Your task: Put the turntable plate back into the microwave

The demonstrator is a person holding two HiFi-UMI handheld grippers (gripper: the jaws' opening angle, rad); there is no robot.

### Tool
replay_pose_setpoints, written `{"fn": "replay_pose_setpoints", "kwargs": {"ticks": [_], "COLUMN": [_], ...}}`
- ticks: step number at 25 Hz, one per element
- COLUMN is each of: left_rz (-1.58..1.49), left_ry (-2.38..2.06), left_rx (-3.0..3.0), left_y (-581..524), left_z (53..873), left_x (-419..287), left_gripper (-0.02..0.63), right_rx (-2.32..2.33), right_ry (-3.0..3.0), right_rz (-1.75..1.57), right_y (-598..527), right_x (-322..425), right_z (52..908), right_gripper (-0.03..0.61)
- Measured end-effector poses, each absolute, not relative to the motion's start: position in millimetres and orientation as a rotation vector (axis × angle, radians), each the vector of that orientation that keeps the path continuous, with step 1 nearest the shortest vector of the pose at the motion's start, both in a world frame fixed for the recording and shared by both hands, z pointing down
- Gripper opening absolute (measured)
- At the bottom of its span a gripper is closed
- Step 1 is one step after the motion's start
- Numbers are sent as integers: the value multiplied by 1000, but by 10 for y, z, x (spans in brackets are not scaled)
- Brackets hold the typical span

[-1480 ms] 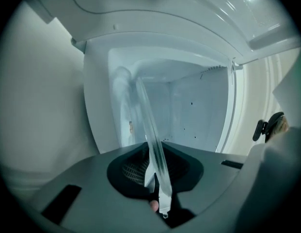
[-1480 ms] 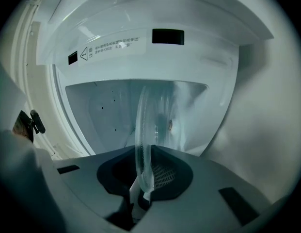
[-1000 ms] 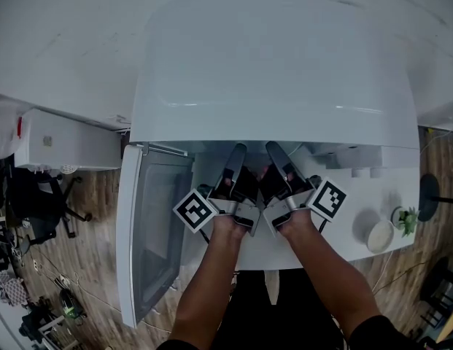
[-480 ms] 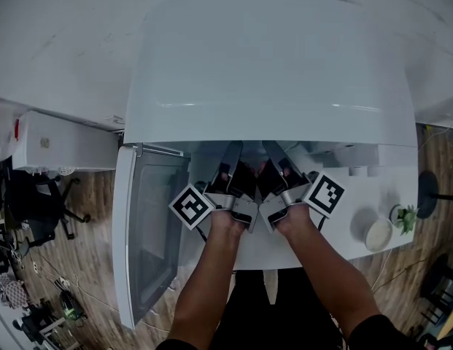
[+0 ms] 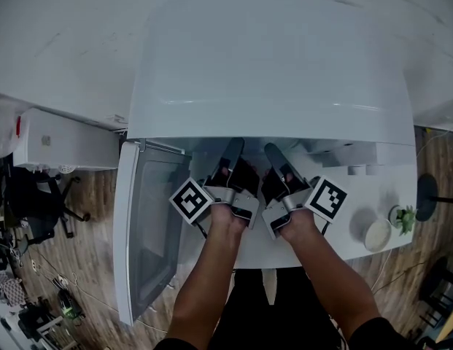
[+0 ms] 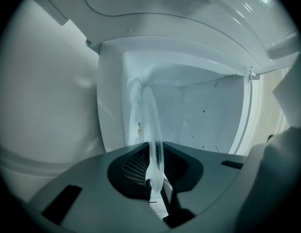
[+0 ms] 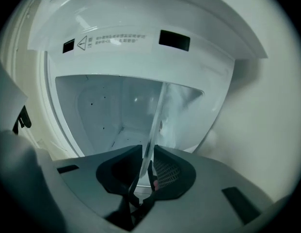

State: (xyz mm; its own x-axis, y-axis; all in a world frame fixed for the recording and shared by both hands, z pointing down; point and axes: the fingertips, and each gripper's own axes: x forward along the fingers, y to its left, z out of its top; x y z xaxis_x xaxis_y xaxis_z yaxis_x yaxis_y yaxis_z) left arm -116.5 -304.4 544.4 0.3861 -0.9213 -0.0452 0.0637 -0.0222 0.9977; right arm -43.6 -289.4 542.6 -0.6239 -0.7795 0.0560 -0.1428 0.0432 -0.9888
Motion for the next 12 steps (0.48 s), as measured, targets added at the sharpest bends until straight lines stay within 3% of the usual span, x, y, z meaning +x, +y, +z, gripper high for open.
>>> {"fn": "replay_pose_setpoints", "kwargs": {"ticks": [10, 12], "left_rz": [-877, -871], "left_ry": [-867, -852], "left_rx": [1448, 1446], "left_y": [-2954, -2850], "left_z": [5438, 5467], "left_x": [-1052, -1022], "left_gripper": [86, 137], "right_rx": [-887, -881], "right_ry": [1615, 1600], "right_rz": [-1656, -1650], "right_y": [-2860, -2862], "right_x": [-328, -313], "right_z": [5504, 5513], "right_gripper": [64, 66]}}
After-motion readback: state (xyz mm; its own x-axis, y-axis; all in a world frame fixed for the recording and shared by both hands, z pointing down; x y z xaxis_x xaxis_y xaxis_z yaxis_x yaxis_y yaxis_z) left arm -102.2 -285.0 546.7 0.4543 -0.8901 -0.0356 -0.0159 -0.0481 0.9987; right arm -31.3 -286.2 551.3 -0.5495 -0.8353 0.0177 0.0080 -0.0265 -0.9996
